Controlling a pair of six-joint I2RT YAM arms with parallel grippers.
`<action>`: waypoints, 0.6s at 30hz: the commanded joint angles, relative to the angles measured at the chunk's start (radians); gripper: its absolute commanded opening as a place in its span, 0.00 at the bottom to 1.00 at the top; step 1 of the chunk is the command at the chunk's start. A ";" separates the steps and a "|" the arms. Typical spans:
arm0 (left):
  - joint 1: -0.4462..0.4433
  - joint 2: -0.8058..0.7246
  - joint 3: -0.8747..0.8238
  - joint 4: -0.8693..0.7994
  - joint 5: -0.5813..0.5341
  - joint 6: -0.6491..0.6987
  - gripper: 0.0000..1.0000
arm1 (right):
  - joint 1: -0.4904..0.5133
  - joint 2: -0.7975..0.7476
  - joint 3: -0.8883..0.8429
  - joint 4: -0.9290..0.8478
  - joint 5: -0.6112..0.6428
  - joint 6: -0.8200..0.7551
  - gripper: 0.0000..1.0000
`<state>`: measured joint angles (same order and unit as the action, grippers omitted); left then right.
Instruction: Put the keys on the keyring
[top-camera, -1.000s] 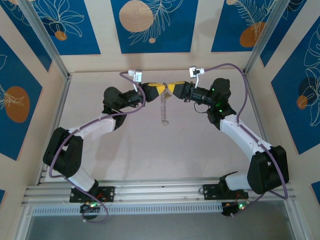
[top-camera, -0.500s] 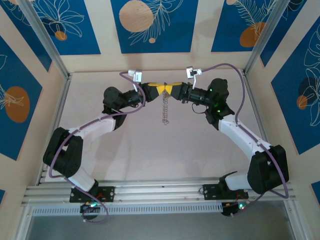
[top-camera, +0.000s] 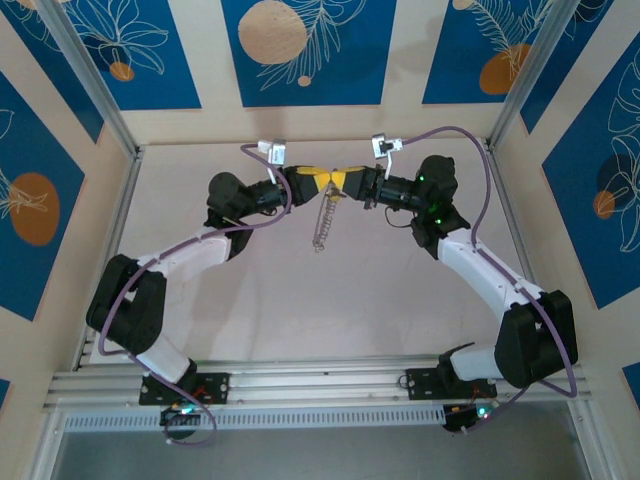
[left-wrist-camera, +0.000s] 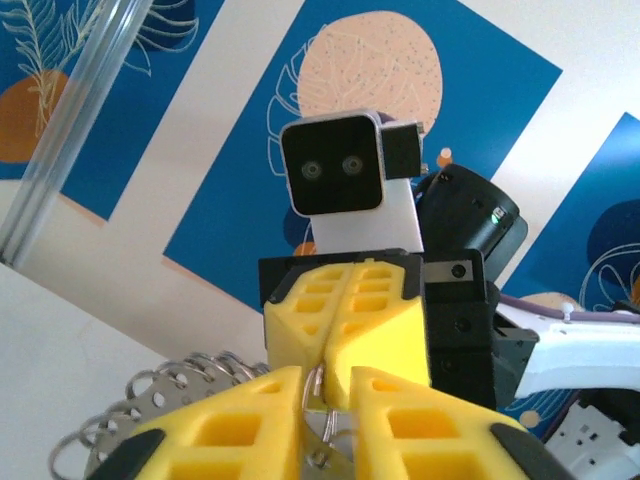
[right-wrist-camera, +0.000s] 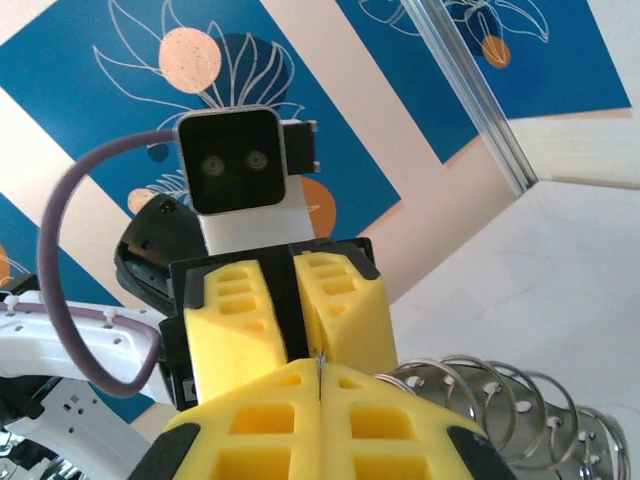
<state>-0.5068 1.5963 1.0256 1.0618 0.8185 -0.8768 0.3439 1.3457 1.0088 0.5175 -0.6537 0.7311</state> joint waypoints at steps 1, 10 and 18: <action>0.025 -0.065 0.051 -0.051 0.061 0.077 0.33 | -0.032 -0.002 0.071 -0.101 -0.059 -0.080 0.00; 0.078 -0.102 0.156 -0.403 0.186 0.286 0.50 | -0.085 0.043 0.230 -0.369 -0.244 -0.273 0.00; 0.086 -0.059 0.295 -0.719 0.256 0.488 0.51 | -0.092 0.130 0.389 -0.629 -0.348 -0.447 0.00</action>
<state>-0.4320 1.5196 1.2640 0.4934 1.0164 -0.5034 0.2550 1.4586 1.3476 0.0166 -0.9291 0.3775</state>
